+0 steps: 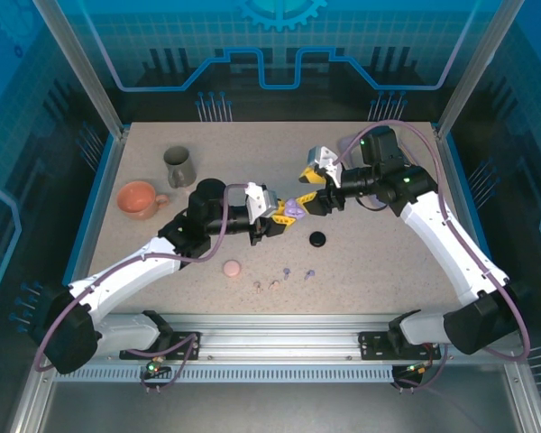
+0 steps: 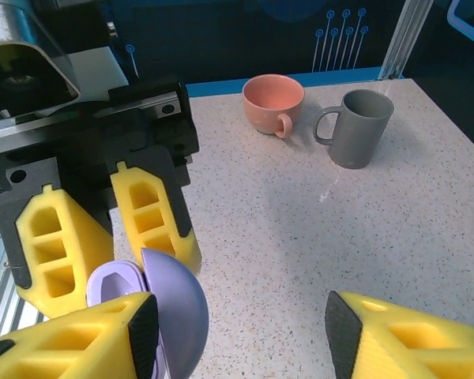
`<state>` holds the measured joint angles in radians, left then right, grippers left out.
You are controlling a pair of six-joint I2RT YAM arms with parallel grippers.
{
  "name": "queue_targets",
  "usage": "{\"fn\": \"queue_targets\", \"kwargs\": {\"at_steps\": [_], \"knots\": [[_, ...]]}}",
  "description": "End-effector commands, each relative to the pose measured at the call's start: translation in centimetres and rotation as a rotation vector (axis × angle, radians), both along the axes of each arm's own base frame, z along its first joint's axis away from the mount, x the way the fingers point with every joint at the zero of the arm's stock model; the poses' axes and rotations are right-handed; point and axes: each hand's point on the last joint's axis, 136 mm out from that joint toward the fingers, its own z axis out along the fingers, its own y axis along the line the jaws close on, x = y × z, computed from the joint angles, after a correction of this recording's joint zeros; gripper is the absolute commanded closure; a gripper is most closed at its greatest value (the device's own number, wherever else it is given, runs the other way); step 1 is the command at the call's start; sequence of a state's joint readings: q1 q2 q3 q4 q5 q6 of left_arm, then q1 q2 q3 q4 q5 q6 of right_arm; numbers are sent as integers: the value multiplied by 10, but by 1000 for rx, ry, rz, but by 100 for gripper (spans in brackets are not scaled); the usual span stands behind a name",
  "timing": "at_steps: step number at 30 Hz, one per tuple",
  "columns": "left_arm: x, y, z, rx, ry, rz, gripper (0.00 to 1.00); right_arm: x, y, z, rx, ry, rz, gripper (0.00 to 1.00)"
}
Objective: Insert the wireless bluetooth earbuds into the charging case
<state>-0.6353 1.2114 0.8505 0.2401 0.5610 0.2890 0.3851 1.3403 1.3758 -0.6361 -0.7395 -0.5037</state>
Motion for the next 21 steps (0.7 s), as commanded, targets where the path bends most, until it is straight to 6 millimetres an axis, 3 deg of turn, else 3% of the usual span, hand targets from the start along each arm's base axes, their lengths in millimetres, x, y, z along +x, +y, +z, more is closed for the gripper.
{"fn": "queue_targets", "kwargs": {"at_steps": [1,4,6,9,10,15,21], "knots": [[-8,-4,20,-31,-63,-39,95,9,-5,7,2,-14,-34,39],[-6,-3,18,-25,-62,-29,95,8,-10,15,21,-21,-49,39],[-4,-2,15,-19,-61,-15,95,7,-15,23,38,-33,-74,32],[0,1,7,-6,-56,20,95,6,-26,34,50,-54,-150,13],[1,2,6,-4,-57,31,95,7,-32,36,50,-60,-193,1],[-2,13,-1,5,-61,76,95,8,-60,38,75,-21,-433,0],[-13,31,-8,31,-72,124,95,4,-112,18,138,200,-848,0]]}}
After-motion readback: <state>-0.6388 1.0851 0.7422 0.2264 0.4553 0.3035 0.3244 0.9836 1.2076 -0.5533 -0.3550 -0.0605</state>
